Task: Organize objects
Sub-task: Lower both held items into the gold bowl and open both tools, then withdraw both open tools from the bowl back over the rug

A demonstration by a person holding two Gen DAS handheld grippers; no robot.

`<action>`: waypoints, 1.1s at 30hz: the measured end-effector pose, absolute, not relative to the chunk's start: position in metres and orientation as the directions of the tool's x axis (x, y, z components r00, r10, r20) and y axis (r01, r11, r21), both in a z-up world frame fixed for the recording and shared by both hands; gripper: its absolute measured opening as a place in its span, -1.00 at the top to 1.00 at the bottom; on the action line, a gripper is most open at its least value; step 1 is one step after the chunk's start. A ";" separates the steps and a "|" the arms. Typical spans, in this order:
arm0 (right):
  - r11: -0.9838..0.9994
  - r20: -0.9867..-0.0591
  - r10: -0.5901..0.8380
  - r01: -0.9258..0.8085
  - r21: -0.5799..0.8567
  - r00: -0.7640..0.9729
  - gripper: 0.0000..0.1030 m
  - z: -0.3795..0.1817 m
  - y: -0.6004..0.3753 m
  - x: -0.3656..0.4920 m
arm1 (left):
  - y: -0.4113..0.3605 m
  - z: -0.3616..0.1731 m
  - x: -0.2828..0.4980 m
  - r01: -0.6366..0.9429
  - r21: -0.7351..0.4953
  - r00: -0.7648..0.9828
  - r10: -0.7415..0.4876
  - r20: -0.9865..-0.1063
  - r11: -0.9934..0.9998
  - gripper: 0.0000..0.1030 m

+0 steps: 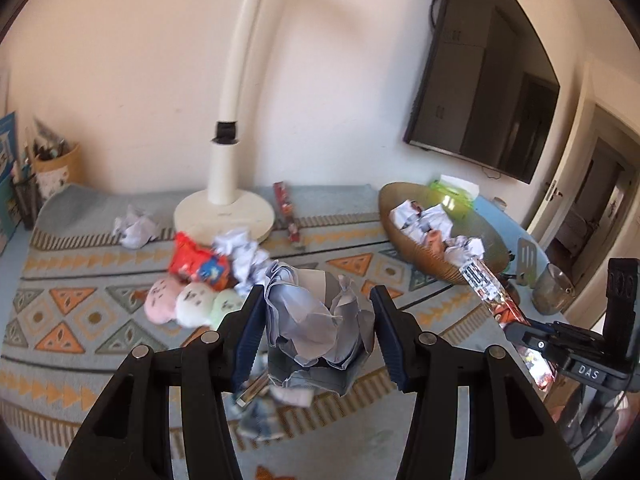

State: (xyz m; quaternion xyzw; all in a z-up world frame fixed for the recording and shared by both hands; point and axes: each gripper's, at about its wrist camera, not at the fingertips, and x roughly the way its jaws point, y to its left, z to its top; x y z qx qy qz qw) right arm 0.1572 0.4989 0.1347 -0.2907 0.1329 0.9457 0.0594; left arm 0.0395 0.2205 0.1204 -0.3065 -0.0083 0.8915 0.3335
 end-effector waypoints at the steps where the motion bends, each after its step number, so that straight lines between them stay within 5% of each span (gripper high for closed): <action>1: -0.946 -0.568 0.102 -0.256 0.198 -0.817 0.67 0.142 0.514 0.151 | 0.243 0.129 0.035 -0.619 -0.213 -0.572 0.619 -0.538 -0.756 0.04; 9: -0.902 -0.601 0.189 -0.380 0.207 -0.777 0.63 0.163 0.596 0.069 | 0.400 0.140 -0.014 -0.720 -0.241 -0.457 0.706 -0.540 -0.650 0.04; 11: -0.897 -0.641 0.189 -0.396 0.196 -0.744 0.59 0.161 0.607 0.053 | 0.417 0.141 -0.025 -0.714 -0.235 -0.474 0.702 -0.531 -0.660 -0.14; 13: -0.886 -0.653 0.167 -0.402 0.229 -0.739 0.58 0.159 0.616 0.054 | 0.424 0.143 -0.035 -0.713 -0.253 -0.450 0.704 -0.550 -0.654 -0.58; 18: -0.926 -0.637 0.132 -0.324 0.195 -0.759 0.50 0.158 0.580 0.090 | 0.373 0.152 -0.026 -0.673 -0.261 -0.509 0.689 -0.516 -0.693 -0.60; 19: -0.938 -0.634 0.121 -0.297 0.179 -0.764 0.36 0.157 0.565 0.099 | 0.357 0.153 -0.020 -0.666 -0.260 -0.517 0.684 -0.515 -0.699 -0.61; 21: -0.957 -0.623 0.094 -0.243 0.159 -0.777 -0.29 0.155 0.531 0.116 | 0.320 0.155 -0.006 -0.643 -0.256 -0.544 0.666 -0.511 -0.722 -0.68; 22: -0.964 -0.605 0.080 -0.215 0.154 -0.792 -0.83 0.153 0.512 0.125 | 0.298 0.154 0.003 -0.621 -0.247 -0.571 0.645 -0.508 -0.744 -0.78; 23: -0.971 -0.577 0.067 -0.187 0.151 -0.814 -1.00 0.149 0.493 0.134 | 0.277 0.153 0.012 -0.592 -0.238 -0.603 0.620 -0.502 -0.770 -0.85; 26: -0.985 -0.545 0.017 -0.108 0.136 -0.839 -1.00 0.131 0.437 0.142 | 0.204 0.135 0.038 -0.473 -0.198 -0.713 0.505 -0.486 -0.859 -0.99; 33: -0.990 -0.725 -0.051 -0.059 0.125 -0.687 -1.00 0.055 0.373 0.077 | 0.083 0.056 0.046 -0.170 -0.093 -0.759 0.190 -0.623 -0.981 -0.99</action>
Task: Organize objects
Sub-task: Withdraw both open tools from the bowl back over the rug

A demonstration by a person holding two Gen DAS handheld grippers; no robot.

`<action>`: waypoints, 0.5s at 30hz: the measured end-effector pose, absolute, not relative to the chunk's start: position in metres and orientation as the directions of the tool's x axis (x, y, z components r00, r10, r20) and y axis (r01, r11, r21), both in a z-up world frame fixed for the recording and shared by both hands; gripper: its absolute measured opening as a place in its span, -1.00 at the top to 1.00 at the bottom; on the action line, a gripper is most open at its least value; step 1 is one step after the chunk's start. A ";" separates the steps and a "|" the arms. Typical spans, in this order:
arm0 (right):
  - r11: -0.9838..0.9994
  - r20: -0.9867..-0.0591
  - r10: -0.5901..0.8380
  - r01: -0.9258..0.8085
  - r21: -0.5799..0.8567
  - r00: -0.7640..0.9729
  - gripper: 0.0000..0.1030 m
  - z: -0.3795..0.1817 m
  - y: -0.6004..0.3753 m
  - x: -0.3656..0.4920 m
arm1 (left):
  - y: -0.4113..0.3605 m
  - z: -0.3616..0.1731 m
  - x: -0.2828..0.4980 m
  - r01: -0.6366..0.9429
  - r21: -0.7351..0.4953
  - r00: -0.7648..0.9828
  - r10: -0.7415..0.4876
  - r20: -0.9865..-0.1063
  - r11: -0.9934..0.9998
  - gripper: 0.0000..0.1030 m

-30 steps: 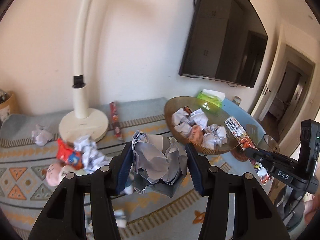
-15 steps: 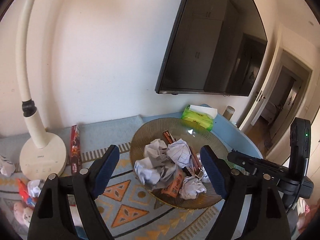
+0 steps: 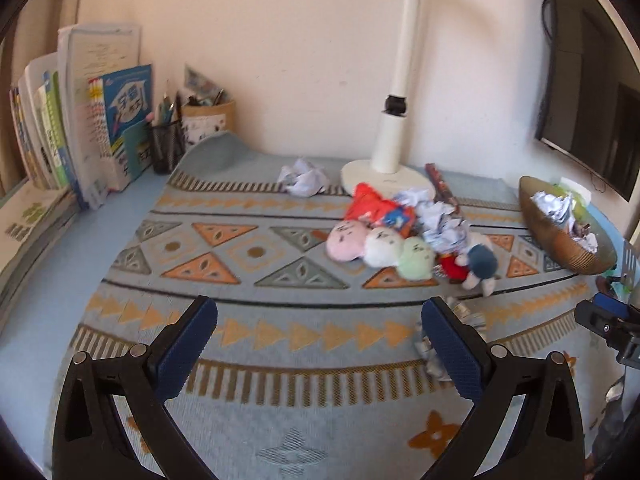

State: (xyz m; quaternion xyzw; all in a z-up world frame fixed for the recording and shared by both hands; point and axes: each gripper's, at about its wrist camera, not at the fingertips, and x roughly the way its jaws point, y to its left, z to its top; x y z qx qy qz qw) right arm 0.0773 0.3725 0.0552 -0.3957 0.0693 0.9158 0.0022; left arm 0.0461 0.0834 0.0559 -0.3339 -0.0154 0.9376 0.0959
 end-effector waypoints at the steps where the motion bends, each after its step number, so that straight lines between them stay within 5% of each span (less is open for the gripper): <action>1: -0.991 -0.735 -0.054 -0.054 0.122 -0.676 -1.00 0.047 0.370 0.074 | 0.073 0.048 0.043 -0.145 -0.117 -0.751 0.187 -0.633 -0.982 -0.99; 6: -0.984 -0.764 -0.090 -0.063 0.169 -0.639 -1.00 0.033 0.377 0.073 | 0.044 0.028 0.035 -0.079 -0.271 -0.727 0.242 -0.642 -0.959 -0.99; 15: -0.986 -0.804 -0.047 -0.103 0.134 -0.593 -1.00 0.026 0.374 0.066 | 0.056 0.025 0.036 -0.100 -0.234 -0.707 0.235 -0.667 -0.967 -0.99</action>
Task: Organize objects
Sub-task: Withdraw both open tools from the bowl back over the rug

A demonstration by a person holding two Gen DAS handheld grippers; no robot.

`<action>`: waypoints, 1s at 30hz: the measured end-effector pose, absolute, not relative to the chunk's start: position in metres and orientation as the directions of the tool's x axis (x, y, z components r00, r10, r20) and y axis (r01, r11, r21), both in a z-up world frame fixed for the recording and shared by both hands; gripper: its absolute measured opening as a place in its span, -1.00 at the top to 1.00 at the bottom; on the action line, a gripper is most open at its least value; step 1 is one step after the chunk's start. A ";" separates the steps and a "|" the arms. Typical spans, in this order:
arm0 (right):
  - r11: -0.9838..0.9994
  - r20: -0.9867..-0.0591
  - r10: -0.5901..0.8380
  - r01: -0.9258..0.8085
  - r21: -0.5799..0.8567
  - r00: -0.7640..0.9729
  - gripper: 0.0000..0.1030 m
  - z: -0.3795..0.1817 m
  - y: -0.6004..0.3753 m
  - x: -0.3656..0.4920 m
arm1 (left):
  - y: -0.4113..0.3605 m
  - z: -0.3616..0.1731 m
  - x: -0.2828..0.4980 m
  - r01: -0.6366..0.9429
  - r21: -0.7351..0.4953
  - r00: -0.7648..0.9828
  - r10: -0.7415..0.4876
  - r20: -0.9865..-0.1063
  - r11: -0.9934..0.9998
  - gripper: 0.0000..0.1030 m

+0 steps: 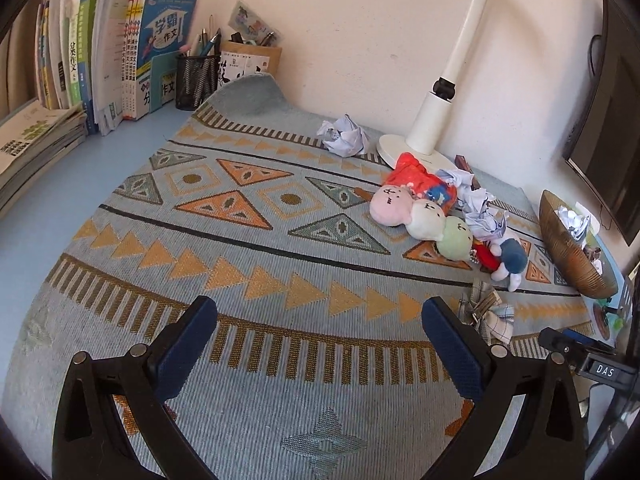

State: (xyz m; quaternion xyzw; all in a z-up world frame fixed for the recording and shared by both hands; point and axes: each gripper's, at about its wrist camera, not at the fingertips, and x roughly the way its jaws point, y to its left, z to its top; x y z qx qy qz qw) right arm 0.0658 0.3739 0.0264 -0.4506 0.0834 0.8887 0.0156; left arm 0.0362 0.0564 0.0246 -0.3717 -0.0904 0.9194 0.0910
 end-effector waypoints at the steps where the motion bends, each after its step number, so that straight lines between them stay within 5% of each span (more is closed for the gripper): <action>1: -0.987 -0.807 -0.039 -0.103 0.123 -0.589 -1.00 0.026 0.373 0.065 | 0.056 0.024 0.036 -0.100 -0.237 -0.705 0.237 -0.668 -0.966 -0.99; 30: -0.988 -0.816 -0.001 -0.124 0.089 -0.578 -1.00 0.025 0.371 0.064 | 0.060 0.019 0.031 -0.105 -0.226 -0.669 0.237 -0.704 -0.968 -0.99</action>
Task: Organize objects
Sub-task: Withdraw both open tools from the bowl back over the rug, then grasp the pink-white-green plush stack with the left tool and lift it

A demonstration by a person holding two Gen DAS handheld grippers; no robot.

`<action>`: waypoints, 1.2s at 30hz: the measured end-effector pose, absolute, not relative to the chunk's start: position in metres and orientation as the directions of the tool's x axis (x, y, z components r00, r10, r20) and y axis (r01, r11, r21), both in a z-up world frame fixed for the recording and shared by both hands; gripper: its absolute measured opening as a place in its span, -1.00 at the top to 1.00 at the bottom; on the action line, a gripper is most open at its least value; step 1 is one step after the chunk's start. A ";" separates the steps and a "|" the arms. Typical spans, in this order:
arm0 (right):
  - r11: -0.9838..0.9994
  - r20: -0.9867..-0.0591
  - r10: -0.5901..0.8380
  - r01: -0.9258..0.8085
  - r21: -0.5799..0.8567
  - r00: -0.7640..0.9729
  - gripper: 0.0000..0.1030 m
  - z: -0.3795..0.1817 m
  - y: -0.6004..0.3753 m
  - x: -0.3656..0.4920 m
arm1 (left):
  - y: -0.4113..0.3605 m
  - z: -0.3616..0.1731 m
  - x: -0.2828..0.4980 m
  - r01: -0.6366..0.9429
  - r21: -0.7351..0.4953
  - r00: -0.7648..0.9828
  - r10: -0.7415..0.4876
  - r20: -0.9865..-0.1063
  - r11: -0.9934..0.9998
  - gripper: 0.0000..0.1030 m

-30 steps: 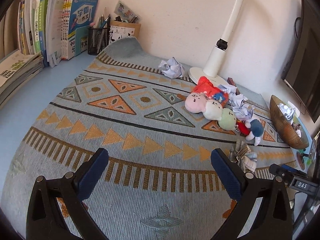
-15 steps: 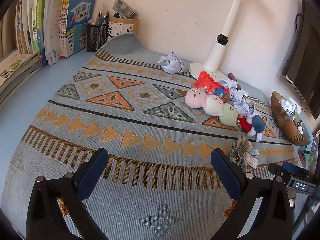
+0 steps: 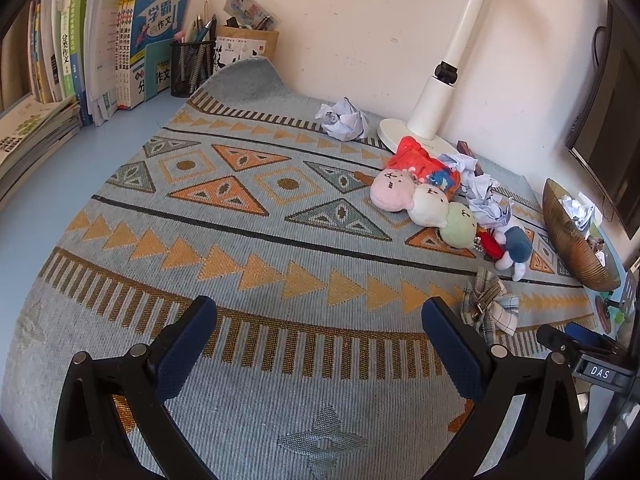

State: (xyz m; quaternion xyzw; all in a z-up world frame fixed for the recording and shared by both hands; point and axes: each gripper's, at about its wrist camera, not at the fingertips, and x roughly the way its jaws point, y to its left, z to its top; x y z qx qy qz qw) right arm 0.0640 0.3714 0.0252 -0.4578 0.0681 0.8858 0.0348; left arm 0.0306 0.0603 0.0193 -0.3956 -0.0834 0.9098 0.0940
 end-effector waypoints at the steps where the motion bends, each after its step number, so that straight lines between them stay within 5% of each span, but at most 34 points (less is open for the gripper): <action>1: -0.988 -0.816 0.000 -0.124 0.088 -0.578 -1.00 0.025 0.371 0.064 | 0.060 0.020 0.031 -0.109 -0.225 -0.671 0.239 -0.702 -0.968 -0.99; 9: -0.990 -0.818 0.002 -0.119 0.081 -0.576 -1.00 0.025 0.371 0.063 | 0.088 0.014 0.025 -0.231 -0.154 -0.594 0.265 -0.760 -0.961 -0.99; 13: -0.991 -0.821 0.009 -0.112 0.067 -0.571 -1.00 0.024 0.369 0.061 | 0.094 0.017 0.020 -0.303 -0.279 -0.502 0.401 -0.766 -0.911 -0.99; 17: -0.993 -0.822 0.006 -0.103 0.064 -0.569 -1.00 0.023 0.367 0.060 | 0.111 0.040 -0.011 -0.327 -0.213 -0.586 0.375 -0.719 -0.920 -0.99; 21: -0.992 -0.819 -0.013 -0.093 0.081 -0.574 -1.00 0.024 0.367 0.060 | 0.139 0.034 -0.058 -0.328 -0.308 -0.480 0.438 -0.760 -0.893 -0.99; 32: -0.992 -0.812 -0.042 -0.074 0.104 -0.582 -1.00 0.024 0.368 0.061 | 0.188 0.011 -0.093 -0.108 -0.213 -0.545 0.237 -0.804 -0.971 -0.99; 36: -0.991 -0.808 -0.059 -0.063 0.118 -0.586 -1.00 0.025 0.369 0.061 | 0.182 0.020 -0.087 -0.254 -0.236 -0.518 0.338 -0.785 -0.938 -0.29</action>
